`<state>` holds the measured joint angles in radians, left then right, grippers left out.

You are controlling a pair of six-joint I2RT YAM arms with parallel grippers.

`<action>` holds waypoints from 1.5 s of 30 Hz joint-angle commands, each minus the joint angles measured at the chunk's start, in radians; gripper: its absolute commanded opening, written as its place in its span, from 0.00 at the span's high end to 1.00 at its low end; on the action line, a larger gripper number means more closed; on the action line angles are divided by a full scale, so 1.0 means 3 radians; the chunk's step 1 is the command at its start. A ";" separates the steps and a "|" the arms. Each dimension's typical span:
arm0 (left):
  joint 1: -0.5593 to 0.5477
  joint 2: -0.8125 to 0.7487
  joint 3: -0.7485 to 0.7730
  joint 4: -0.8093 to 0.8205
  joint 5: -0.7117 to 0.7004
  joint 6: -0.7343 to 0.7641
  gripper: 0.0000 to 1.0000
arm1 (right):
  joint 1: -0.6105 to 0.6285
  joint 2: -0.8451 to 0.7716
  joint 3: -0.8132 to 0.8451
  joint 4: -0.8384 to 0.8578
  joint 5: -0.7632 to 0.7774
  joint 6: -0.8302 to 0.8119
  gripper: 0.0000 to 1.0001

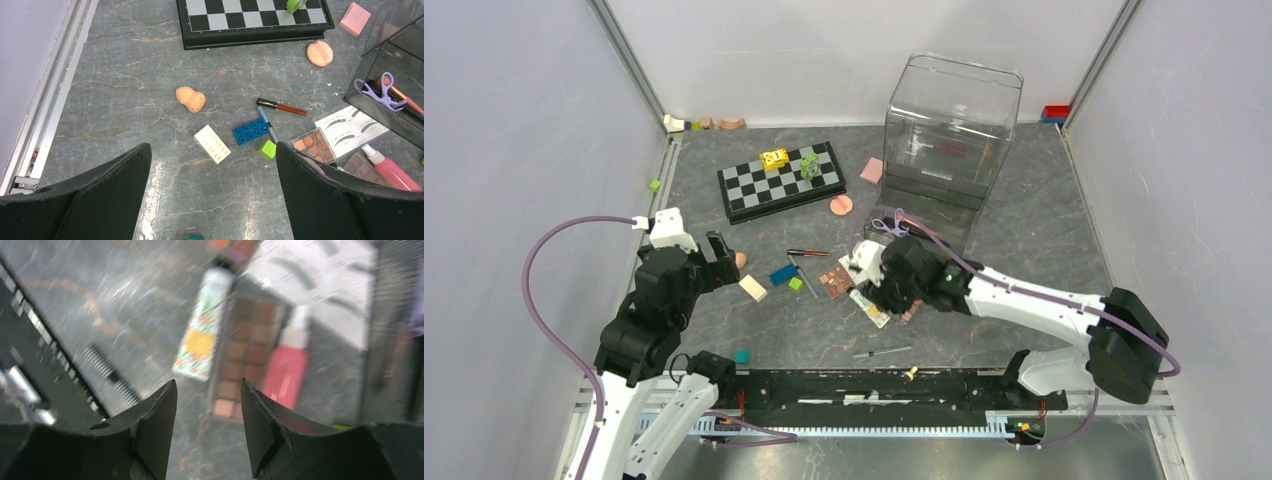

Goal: Organize the makeup
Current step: Pick up the makeup tool from the center of the board.

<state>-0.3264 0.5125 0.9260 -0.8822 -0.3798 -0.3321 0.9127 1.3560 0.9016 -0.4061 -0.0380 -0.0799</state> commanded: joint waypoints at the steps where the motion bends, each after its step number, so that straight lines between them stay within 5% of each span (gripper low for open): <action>1: 0.0019 -0.0006 0.0007 0.0103 0.0009 -0.0054 0.00 | 0.0353 -0.0405 -0.0459 0.0109 -0.0133 0.0225 0.44; 12: 0.0040 -0.0002 0.0007 0.0103 -0.0007 -0.0058 0.00 | 0.1033 -0.0792 -0.1179 0.0731 -0.0301 0.0051 0.43; 27: 0.0045 0.0011 0.0008 0.0101 -0.0007 -0.0059 0.00 | 0.1096 -0.0005 -0.0991 0.0868 -0.0270 -0.0367 0.52; 37: 0.0045 0.0011 0.0007 0.0103 0.0002 -0.0059 0.00 | 0.1095 0.0389 -0.0878 0.0704 -0.0305 -0.0363 0.90; 45: 0.0050 0.0016 0.0008 0.0103 0.0003 -0.0056 0.00 | 0.1099 0.0089 -0.0866 0.0743 -0.0278 -0.0357 1.00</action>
<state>-0.3199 0.5125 0.9260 -0.8822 -0.3817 -0.3321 1.2354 1.4273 0.6418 -0.1768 -0.1314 -0.1810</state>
